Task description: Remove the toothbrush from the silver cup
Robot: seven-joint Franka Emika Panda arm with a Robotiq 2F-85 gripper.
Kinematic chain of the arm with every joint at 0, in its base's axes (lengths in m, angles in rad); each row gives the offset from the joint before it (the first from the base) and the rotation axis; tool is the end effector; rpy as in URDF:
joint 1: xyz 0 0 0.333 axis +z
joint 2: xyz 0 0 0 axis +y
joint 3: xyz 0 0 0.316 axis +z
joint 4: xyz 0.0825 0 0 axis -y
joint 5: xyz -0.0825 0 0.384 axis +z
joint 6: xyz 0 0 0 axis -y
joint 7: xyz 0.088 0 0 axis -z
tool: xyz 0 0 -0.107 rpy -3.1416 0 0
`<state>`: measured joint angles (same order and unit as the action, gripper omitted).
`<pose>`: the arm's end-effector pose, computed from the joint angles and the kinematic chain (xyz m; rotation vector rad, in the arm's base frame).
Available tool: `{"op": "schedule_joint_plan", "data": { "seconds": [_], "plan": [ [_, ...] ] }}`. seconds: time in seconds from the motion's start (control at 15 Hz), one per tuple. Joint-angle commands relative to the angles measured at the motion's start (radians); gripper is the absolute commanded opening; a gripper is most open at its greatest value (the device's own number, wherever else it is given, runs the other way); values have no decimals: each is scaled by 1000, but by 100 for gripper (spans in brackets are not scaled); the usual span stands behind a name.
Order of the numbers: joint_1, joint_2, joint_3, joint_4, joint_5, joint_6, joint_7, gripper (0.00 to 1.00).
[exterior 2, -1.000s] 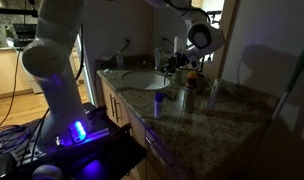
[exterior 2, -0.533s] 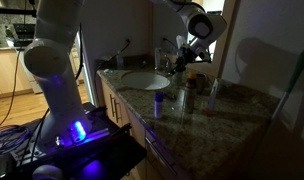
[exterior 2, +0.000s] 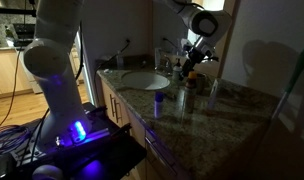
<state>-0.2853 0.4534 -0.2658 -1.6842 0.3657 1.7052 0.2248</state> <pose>0.5522 -0.2825 0.3204 -2.5249 1.2200 0.5212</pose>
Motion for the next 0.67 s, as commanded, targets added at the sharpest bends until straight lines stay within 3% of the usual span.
{"op": "schedule_joint_plan", "data": {
  "seconds": [0.0, 0.2, 0.4, 0.6],
  "plan": [
    [17, -89, -28, -41, -106, 80, 67, 77],
    [52, -189, -46, -74, -264, 140, 139, 99],
    [74, -327, -37, -131, -394, 225, 192, 100],
    [71, -467, -10, -206, -392, 298, 132, 100]
  ]
}}
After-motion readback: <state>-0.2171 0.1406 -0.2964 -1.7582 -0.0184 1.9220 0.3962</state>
